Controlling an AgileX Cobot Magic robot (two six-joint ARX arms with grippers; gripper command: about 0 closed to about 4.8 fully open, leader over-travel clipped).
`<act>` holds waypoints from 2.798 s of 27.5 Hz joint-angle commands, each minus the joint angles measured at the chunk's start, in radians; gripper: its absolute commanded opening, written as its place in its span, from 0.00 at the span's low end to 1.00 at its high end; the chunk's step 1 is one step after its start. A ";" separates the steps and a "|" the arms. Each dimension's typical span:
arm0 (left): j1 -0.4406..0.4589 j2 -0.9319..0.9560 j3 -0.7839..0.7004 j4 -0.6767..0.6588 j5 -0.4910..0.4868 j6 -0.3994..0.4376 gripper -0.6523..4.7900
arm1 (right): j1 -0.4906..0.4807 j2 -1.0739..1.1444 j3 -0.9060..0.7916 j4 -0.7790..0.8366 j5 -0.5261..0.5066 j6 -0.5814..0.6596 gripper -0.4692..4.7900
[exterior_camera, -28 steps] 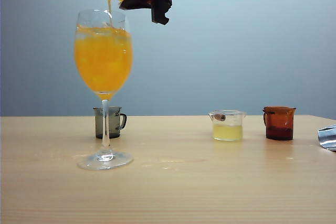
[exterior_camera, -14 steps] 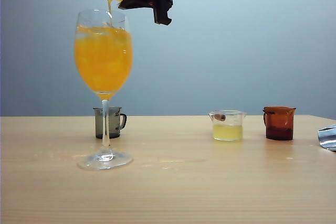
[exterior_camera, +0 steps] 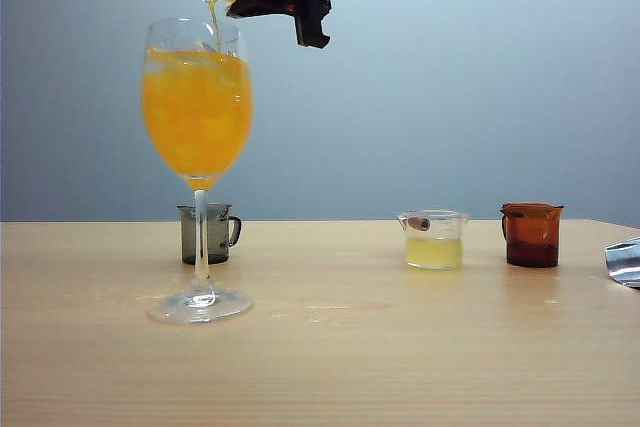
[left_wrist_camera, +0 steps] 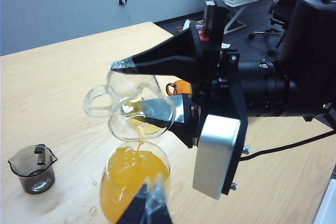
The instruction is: Pick up the second measuring cup from the left, pour the orange juice inside into the goblet, and finally put the measuring cup back in its original place.
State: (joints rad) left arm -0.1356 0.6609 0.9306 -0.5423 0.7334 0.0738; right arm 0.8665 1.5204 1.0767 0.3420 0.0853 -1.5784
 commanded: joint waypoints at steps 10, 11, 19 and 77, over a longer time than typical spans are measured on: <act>0.000 -0.002 0.004 0.004 0.007 0.001 0.11 | 0.002 -0.005 0.006 0.029 -0.002 -0.027 0.18; 0.000 -0.002 0.004 0.004 0.007 0.001 0.11 | 0.002 -0.005 0.006 0.029 -0.002 -0.027 0.18; 0.000 -0.002 0.004 0.004 0.007 0.001 0.11 | 0.002 -0.005 0.006 0.029 -0.002 -0.027 0.18; 0.000 -0.002 0.004 0.004 0.008 -0.003 0.11 | -0.201 0.098 0.006 0.068 -0.021 1.276 0.17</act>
State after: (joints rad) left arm -0.1356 0.6609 0.9306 -0.5423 0.7334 0.0731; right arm 0.6655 1.6073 1.0771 0.3622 0.0742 -0.3138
